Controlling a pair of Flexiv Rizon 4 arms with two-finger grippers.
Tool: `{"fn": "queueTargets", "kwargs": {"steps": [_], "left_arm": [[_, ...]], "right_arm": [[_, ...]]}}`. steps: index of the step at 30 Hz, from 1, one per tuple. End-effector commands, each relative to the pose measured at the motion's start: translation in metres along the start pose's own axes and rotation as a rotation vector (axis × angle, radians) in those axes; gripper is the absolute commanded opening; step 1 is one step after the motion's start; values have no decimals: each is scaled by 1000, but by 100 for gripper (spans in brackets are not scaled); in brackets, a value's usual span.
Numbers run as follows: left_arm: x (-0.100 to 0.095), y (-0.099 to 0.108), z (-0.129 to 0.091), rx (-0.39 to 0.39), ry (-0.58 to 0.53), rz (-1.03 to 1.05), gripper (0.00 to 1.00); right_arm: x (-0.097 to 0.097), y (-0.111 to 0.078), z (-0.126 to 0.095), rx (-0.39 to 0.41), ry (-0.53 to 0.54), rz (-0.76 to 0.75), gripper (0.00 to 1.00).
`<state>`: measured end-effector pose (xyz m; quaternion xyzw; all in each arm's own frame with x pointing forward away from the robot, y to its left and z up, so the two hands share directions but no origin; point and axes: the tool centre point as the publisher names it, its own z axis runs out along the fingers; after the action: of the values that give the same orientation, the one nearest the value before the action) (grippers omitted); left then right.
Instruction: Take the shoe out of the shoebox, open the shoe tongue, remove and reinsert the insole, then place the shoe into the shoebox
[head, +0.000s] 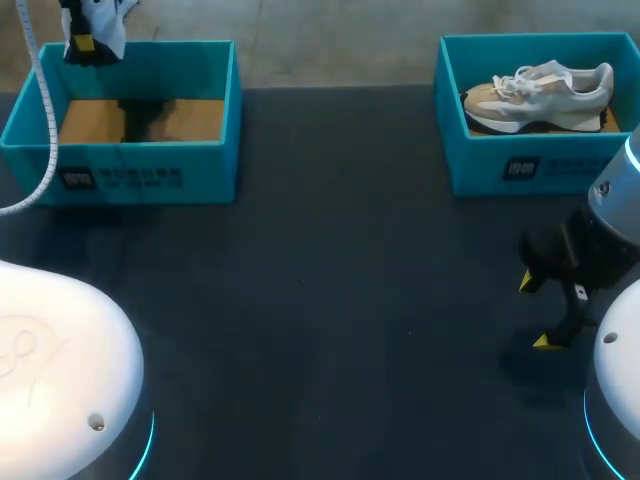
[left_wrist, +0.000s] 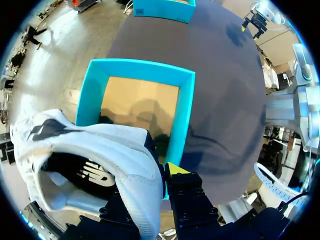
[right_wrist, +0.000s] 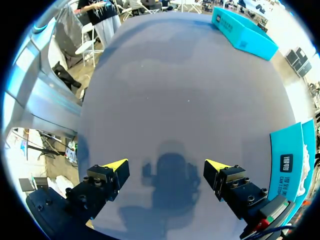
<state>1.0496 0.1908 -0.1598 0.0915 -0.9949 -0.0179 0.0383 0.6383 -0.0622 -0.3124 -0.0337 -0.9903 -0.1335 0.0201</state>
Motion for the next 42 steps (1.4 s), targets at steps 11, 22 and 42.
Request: {"fn": "queueTargets", "kwargs": {"steps": [11,22,42], "left_arm": [[-28,34,18,38,6,219,0],[-28,65,12,-32,-68,602,0],[-32,74,12,-100,-127,744,0]], "right_arm": [[1,0,0,1,-2,0,100],[1,0,0,1,-2,0,100],[1,0,0,1,-2,0,100]]}}
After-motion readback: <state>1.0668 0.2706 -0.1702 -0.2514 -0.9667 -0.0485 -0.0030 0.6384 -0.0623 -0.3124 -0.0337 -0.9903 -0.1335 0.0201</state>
